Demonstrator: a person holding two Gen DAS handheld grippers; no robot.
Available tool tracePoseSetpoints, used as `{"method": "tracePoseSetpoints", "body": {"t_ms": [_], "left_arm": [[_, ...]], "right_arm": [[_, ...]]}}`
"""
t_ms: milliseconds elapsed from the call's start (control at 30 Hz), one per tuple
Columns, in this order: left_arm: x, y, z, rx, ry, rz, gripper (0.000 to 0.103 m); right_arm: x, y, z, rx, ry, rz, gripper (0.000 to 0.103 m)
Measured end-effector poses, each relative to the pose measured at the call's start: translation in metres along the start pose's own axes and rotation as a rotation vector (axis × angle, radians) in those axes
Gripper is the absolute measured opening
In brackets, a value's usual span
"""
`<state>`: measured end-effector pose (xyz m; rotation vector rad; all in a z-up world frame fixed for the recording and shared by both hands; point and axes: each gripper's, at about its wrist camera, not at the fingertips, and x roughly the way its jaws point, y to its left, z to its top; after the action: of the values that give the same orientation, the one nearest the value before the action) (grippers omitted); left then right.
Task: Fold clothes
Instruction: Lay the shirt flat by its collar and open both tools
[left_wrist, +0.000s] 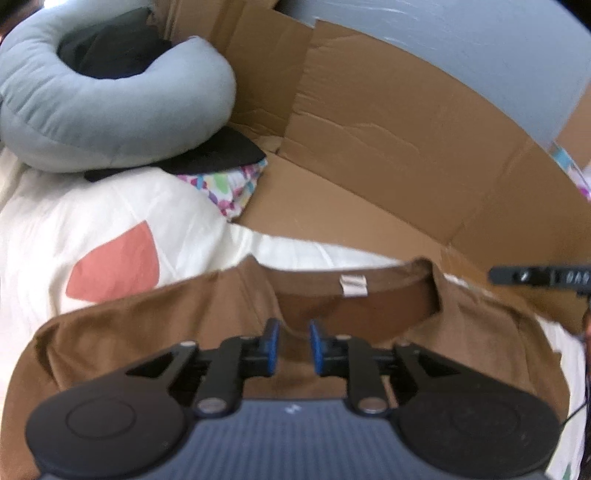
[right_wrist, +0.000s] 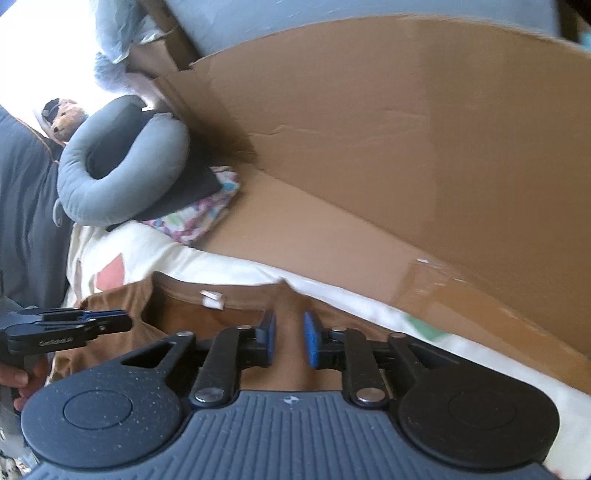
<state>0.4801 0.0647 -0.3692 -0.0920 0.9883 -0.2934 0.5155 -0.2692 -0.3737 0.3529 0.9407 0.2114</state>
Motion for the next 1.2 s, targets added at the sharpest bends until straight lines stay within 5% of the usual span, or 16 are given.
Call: {"method": "tracePoseSetpoints", "body": {"t_ms": [367,733,933,1200], "left_arm": [[-0.04,-0.036,-0.027,0.095,0.008,0.026,0.047],[-0.072,-0.072,-0.057,0.106,0.009,0.035,0.057],[-0.089,-0.092,-0.074,0.107,0.009,0.038,0.064],[-0.065,-0.101,-0.118,0.158,0.064,0.035,0.064]], "right_arm": [[-0.094,-0.059,-0.034,0.021,-0.02,-0.131,0.021],[-0.173,-0.105,-0.094,0.121,-0.064,-0.211,0.037],[-0.183,-0.12,-0.131,0.164,-0.085,-0.256,0.037],[-0.157,-0.141,-0.165,0.178,-0.162,-0.368,0.037]]}}
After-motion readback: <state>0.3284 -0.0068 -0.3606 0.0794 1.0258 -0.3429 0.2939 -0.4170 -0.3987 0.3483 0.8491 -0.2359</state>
